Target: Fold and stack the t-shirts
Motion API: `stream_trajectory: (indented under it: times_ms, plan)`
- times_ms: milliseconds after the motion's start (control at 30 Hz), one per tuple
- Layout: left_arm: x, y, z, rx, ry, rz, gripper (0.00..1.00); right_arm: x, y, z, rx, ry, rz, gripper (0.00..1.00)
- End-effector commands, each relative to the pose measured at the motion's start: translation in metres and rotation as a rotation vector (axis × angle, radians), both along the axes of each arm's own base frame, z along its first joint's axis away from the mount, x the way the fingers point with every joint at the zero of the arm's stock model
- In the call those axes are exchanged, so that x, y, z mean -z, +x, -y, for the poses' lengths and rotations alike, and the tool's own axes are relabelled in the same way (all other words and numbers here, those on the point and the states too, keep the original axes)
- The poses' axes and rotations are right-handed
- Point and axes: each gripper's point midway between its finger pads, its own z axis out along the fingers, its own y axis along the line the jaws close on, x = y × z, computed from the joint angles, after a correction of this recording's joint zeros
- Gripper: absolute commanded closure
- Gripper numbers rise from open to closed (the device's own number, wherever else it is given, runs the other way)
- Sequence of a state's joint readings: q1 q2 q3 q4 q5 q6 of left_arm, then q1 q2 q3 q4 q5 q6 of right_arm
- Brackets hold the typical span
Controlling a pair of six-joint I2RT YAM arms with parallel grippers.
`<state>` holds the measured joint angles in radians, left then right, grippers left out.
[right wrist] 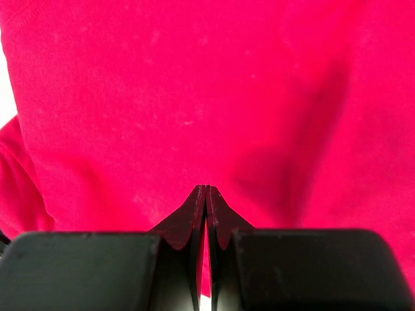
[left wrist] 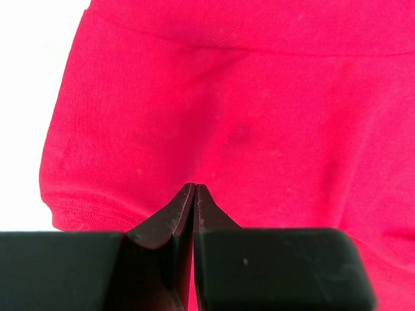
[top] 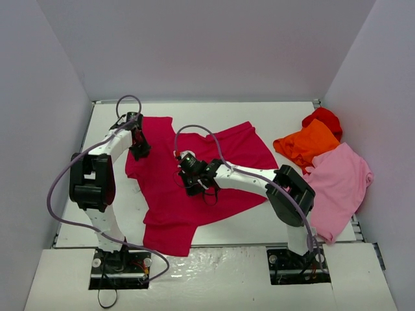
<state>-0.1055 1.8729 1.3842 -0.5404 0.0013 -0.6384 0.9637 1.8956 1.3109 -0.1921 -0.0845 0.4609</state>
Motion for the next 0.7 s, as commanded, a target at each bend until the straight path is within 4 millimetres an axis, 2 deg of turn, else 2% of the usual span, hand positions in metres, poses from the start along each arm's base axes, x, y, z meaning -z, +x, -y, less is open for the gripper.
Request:
stream_trajectory:
  times_ms: [0,133,233,400,467,633,667]
  plan:
    - [0.007,0.008,-0.003,0.009,0.021,0.005,1.0,-0.024,0.007,-0.032,-0.006,0.083,0.033,1.0]
    - [0.036,0.015,0.0,0.011,0.016,-0.03,1.0,-0.025,-0.003,-0.051,-0.039,0.098,0.032,1.0]
    - [0.048,0.032,0.0,0.012,0.015,-0.034,1.0,-0.029,-0.01,-0.061,-0.059,0.112,0.036,1.0]
    - [0.05,0.077,0.001,0.032,0.027,-0.013,1.0,-0.031,-0.017,-0.062,-0.06,0.111,0.043,1.0]
    - [0.031,0.104,0.004,0.048,0.026,0.043,1.0,-0.032,-0.017,-0.057,-0.049,0.103,0.051,1.0]
    - [0.016,0.139,0.0,0.078,0.052,0.075,1.0,-0.033,-0.014,-0.047,-0.023,0.081,0.084,1.0]
    - [0.021,0.141,-0.002,0.079,0.054,0.064,1.0,-0.032,-0.013,-0.045,-0.023,0.076,0.088,1.0]
